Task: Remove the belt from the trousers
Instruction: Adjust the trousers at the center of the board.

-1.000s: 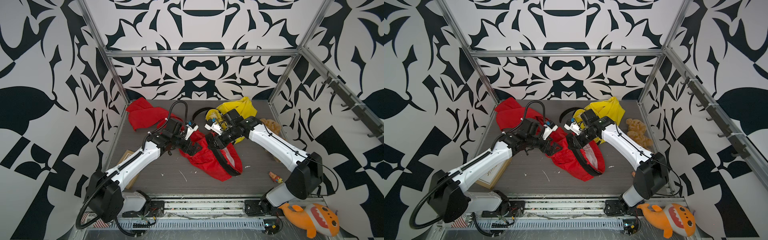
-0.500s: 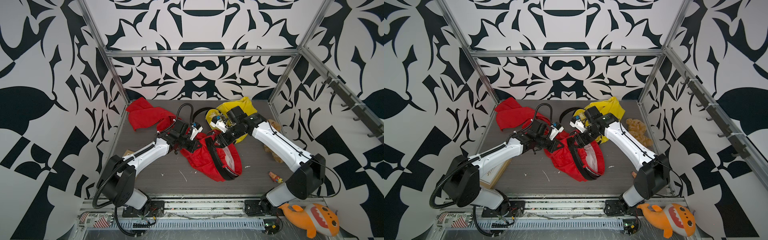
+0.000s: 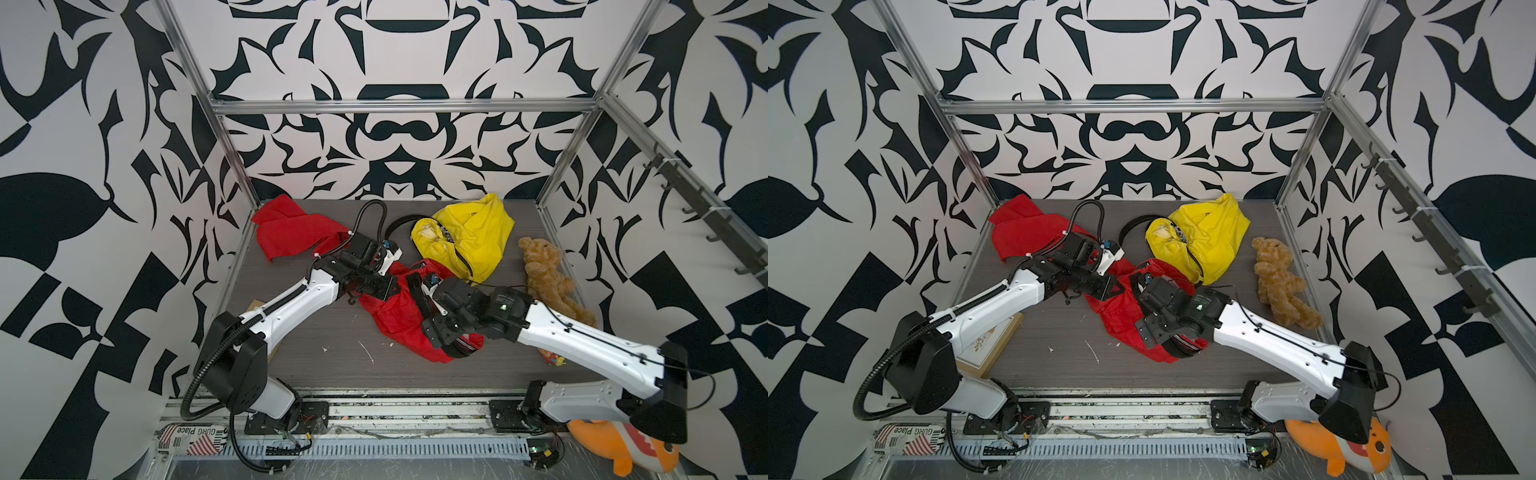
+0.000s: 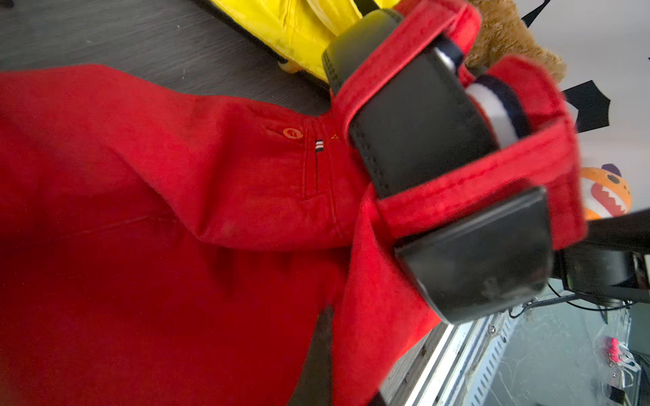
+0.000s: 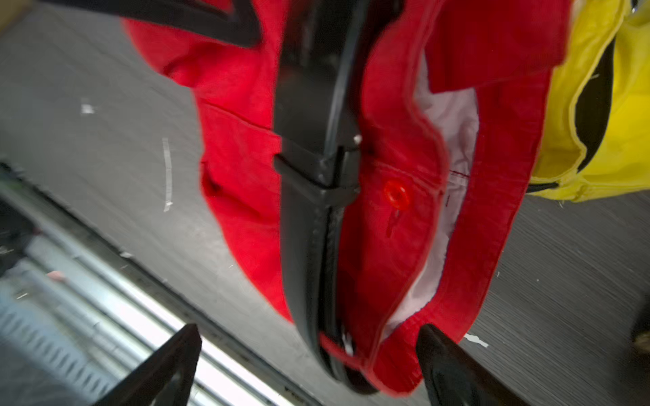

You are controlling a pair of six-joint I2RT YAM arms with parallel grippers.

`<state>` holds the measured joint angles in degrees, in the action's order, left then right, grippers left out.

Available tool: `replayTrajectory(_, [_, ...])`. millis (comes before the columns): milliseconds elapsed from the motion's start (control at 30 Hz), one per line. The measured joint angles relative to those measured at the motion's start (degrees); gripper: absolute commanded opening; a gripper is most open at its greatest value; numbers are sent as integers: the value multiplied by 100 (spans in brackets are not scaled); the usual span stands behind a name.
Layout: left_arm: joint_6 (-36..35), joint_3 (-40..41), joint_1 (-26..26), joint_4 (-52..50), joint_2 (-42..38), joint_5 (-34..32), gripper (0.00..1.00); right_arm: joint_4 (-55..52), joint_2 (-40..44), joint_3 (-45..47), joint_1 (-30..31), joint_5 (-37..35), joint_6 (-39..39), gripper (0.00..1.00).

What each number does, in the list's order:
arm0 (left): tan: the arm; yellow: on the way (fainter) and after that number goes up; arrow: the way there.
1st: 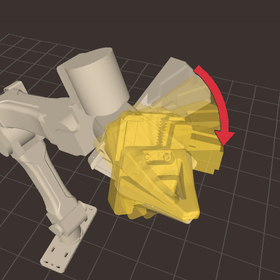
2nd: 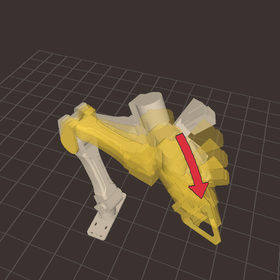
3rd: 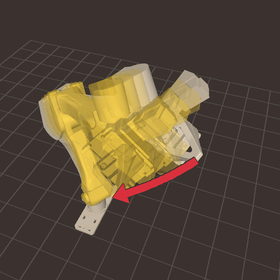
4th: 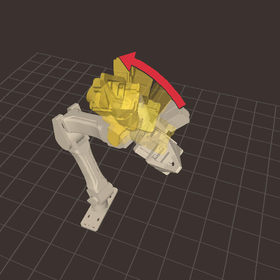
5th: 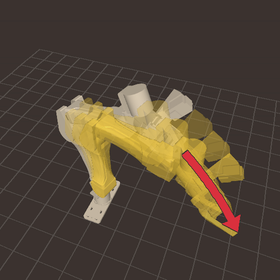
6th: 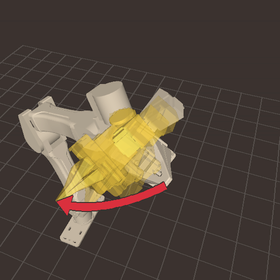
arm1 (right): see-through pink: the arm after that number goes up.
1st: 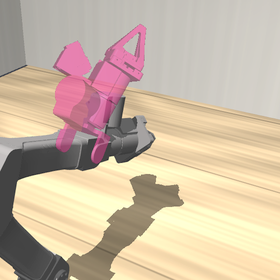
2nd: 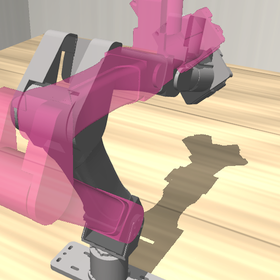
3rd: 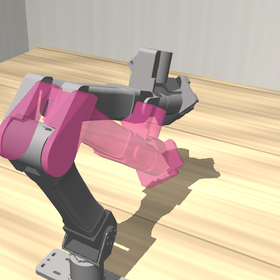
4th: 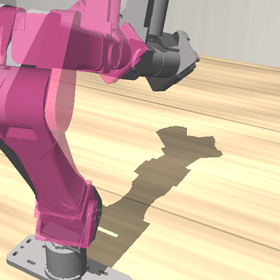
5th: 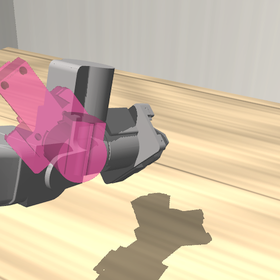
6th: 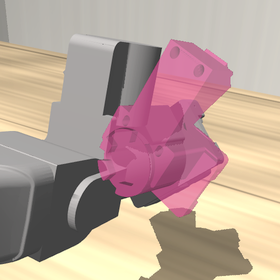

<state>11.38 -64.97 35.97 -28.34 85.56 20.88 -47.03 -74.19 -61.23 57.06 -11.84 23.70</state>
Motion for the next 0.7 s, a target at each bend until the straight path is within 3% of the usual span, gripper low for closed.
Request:
replayTrajectory(167, [153, 0, 0, -269, -85, -55, 0, 621, -691, 310, 17, -981, 129, 95])
replayTrajectory(233, [236, 74, 0, -339, -238, -85, 0, 872, -752, 420, -197, -1005, 35, 91])
replayTrajectory(500, [658, 691, 212, -245, -807, -28, 0, 1423, -1110, 337, -2124, 223, -1021, 90])
replayTrajectory(700, [887, 739, 352, 125, -485, -260, 0, 1167, -2214, -389, -2712, 1150, -1834, 99])
